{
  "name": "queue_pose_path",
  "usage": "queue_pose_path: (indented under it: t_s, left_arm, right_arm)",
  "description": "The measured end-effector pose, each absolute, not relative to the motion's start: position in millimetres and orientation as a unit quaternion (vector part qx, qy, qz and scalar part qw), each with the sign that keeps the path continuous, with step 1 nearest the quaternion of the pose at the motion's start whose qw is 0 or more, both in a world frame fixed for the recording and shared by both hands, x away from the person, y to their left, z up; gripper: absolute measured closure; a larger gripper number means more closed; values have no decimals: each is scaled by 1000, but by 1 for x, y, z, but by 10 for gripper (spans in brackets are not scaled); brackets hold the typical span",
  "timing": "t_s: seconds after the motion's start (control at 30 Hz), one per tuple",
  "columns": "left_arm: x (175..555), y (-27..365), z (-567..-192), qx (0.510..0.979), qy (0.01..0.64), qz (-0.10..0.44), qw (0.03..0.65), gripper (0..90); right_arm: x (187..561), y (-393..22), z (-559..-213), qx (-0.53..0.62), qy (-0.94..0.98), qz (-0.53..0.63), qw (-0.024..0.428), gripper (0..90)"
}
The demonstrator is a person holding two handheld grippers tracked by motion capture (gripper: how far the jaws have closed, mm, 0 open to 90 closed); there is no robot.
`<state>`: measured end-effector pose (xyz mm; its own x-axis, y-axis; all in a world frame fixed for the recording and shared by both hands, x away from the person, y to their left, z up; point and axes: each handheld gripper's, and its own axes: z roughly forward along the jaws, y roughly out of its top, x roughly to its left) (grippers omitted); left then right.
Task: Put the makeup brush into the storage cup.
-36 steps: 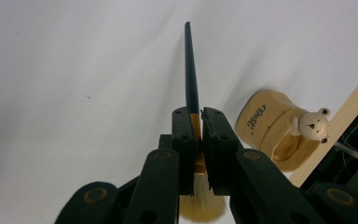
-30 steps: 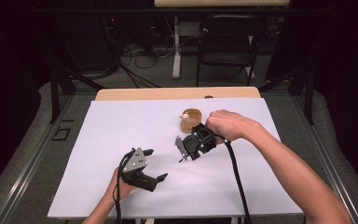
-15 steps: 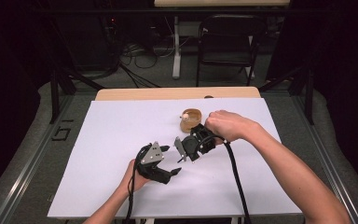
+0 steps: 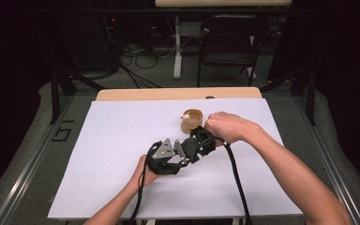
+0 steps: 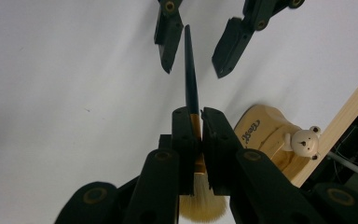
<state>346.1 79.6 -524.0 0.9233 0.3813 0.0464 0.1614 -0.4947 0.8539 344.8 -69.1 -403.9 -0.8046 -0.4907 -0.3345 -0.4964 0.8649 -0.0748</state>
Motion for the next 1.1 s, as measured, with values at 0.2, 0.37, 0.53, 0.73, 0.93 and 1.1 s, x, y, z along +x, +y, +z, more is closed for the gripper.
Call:
queue_pose_path:
  t_s: [0.2, 0.37, 0.53, 0.73, 0.93, 1.1]
  left_arm:
    - [349, 77, -524, 853, 147, 102, 489, 712]
    - [350, 77, -527, 849, 137, 99, 501, 798]
    - [348, 74, -528, 852, 131, 98, 498, 831]
    - [349, 77, -528, 850, 133, 95, 501, 836]
    - [349, 84, -527, 852, 142, 96, 495, 836]
    - [349, 87, -528, 853, 144, 95, 493, 835]
  right_arm:
    - [344, -68, -407, -260, 951, 11, 170, 839]
    - [344, -69, -409, -261, 950, 16, 172, 839]
    - [347, -70, -409, -254, 951, 15, 175, 834]
    - [351, -74, -409, -210, 959, 54, 182, 519]
    - [359, -95, -403, -144, 961, 151, 183, 211]
    - [365, -118, -407, -92, 959, 204, 175, 154]
